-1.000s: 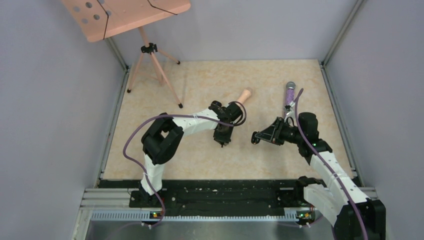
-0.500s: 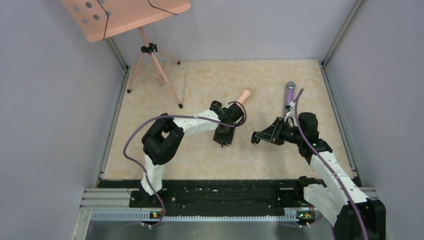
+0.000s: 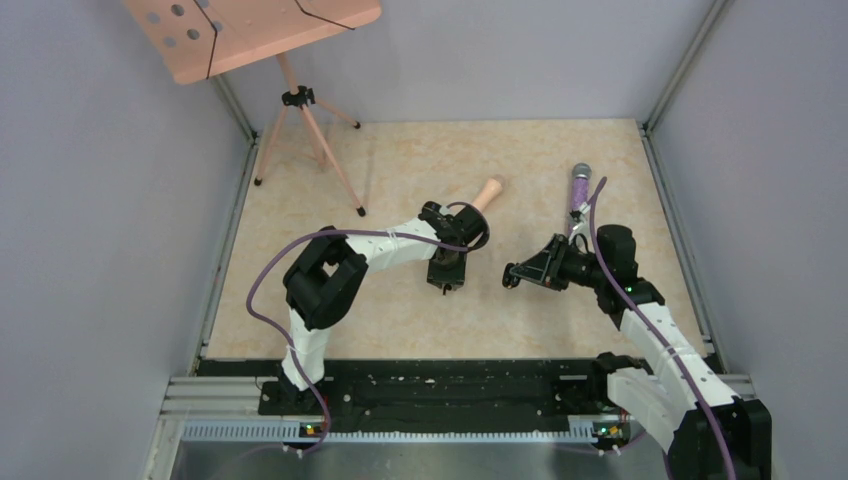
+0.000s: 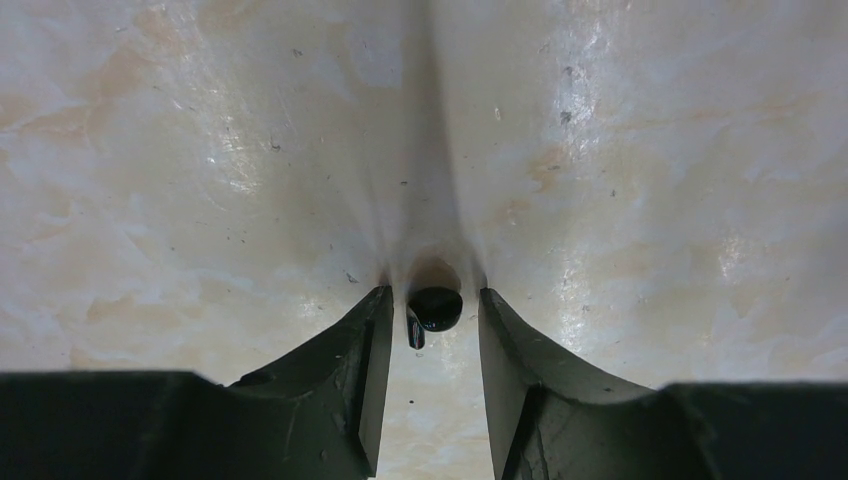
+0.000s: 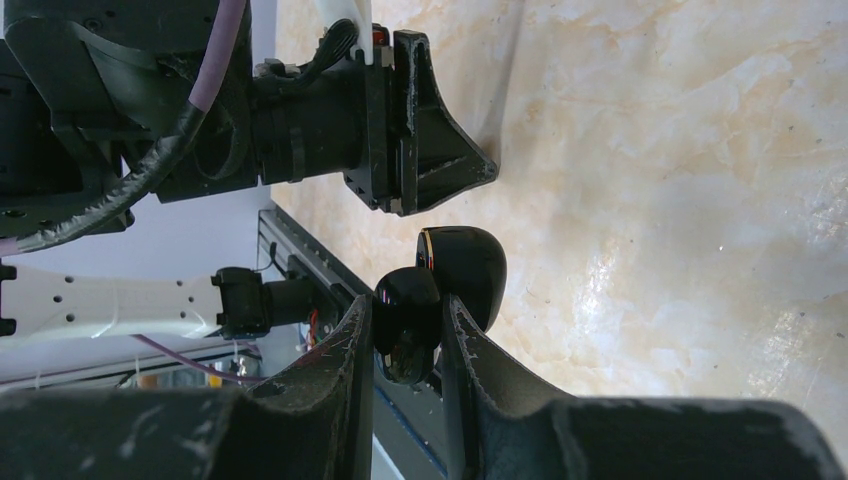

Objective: Insert the wireless bluetooth earbuds into the charging case
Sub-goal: Pick up the left earbud from the center of the board.

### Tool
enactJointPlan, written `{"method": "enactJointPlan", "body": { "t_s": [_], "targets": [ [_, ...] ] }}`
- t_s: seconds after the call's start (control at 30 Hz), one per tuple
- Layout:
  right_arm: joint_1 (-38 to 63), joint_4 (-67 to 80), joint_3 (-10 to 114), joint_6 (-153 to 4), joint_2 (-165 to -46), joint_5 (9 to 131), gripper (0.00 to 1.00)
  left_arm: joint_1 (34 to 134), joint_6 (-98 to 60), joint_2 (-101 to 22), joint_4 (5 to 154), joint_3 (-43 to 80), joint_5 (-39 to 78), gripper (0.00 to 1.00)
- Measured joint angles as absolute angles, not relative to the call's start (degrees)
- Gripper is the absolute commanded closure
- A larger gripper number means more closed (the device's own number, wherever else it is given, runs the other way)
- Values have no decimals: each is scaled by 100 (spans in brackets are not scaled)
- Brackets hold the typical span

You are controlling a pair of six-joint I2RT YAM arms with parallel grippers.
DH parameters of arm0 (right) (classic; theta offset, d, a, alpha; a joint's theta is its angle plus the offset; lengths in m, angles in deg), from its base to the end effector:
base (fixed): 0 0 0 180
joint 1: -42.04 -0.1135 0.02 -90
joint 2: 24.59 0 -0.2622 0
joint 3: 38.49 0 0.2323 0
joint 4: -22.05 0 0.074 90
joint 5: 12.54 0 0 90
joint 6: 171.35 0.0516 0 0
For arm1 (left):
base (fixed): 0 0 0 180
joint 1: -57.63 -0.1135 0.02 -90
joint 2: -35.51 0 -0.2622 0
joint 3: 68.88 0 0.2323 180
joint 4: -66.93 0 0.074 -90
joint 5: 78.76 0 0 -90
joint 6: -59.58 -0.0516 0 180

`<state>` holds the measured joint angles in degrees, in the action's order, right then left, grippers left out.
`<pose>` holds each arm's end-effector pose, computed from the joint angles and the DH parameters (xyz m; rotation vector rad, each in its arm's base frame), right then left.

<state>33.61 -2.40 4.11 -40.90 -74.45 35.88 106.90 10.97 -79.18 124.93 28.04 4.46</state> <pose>0.1703 0.0599 0.2254 0.1578 2.2252 1.2578 0.2536 -0.2851 0.1594 0.1767 2.8750 -0.1357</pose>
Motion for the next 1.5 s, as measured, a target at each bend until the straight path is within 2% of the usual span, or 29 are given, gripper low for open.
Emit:
{"method": "enactJointPlan", "body": {
  "t_s": [0.23,0.53,0.6,0.7,0.9,1.17,1.5],
  "targets": [
    [3361,-240,411,-4090,-7445,3585,100,10690,1167,-7918,12521,2802,411,63],
    [3361,-240,411,-4134,-7448,3583,100,10690,1171,-7909,12523,2760,347,77],
    [3361,-240,411,-4134,-7448,3581,100,10690,1171,-7907,12523,2760,347,75],
    [3361,-240,411,-4134,-7448,3581,100,10693,1169,-7903,12528,2758,341,61],
    [3361,-240,411,-4134,-7448,3581,100,10730,1202,-7903,12517,2765,328,56],
    [3361,-240,411,-4138,-7448,3579,100,10778,1333,-7898,12501,2752,247,57],
    [3361,-240,411,-4138,-7448,3577,100,10791,1390,-7863,12519,2691,92,72]
  ]
}}
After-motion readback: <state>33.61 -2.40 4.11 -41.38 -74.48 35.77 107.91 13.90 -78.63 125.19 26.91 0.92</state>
